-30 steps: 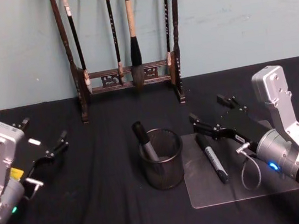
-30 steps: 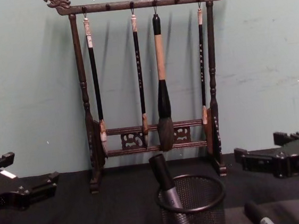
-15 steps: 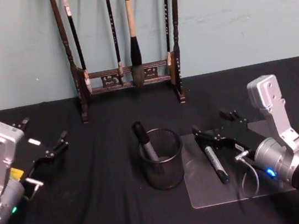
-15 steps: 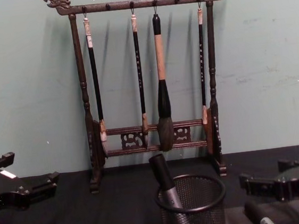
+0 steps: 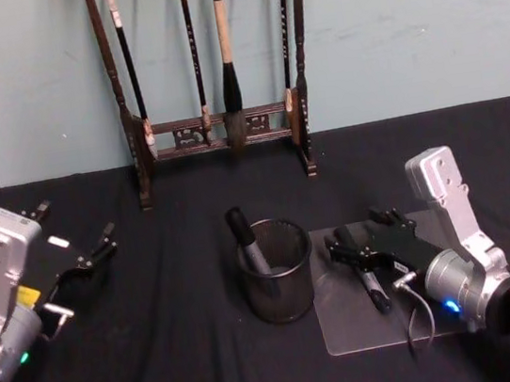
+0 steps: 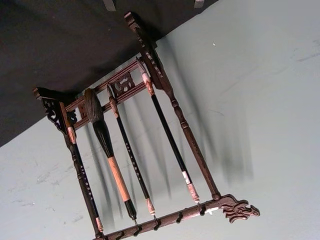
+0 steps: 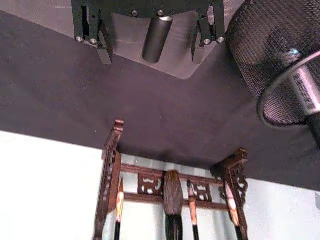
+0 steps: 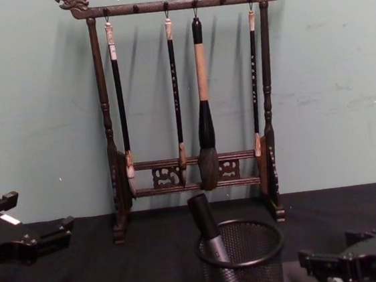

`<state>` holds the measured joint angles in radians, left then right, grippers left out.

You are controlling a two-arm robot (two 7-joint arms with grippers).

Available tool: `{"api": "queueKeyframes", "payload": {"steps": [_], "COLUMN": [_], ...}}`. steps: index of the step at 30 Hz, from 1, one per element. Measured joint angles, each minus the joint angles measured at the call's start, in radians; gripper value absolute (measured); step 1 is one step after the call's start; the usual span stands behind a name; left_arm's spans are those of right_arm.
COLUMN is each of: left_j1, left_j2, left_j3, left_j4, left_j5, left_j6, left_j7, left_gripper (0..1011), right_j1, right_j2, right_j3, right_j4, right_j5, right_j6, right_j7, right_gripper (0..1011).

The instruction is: Pick up the water-based marker from the table and place it into the pen holder.

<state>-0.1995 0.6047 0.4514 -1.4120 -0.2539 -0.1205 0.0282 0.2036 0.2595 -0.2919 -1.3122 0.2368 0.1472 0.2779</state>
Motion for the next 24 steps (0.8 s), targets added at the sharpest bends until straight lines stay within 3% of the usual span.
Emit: {"api": "queueKeyframes", "payload": {"steps": [9,24], "left_j1": [0.0,0.0], "left_j2": [0.0,0.0], "left_j3": [0.0,0.0], "left_j4": [0.0,0.0], "left_j5": [0.0,0.0], "left_j6": [0.0,0.0], "left_j7": [0.0,0.0], "left_gripper": [1009,1009], "right_j1": [0.014,0.021], "right_j2": [-0.011,-0.018], "right_j3": [-0.009,-0.012], "right_j4": [0.049,0.067], "right_j5": [-0.016,-0.031], "right_j6": [-0.01,-0.001], "right_j7": [0.008,0.015], "right_gripper": [1002,1002]}}
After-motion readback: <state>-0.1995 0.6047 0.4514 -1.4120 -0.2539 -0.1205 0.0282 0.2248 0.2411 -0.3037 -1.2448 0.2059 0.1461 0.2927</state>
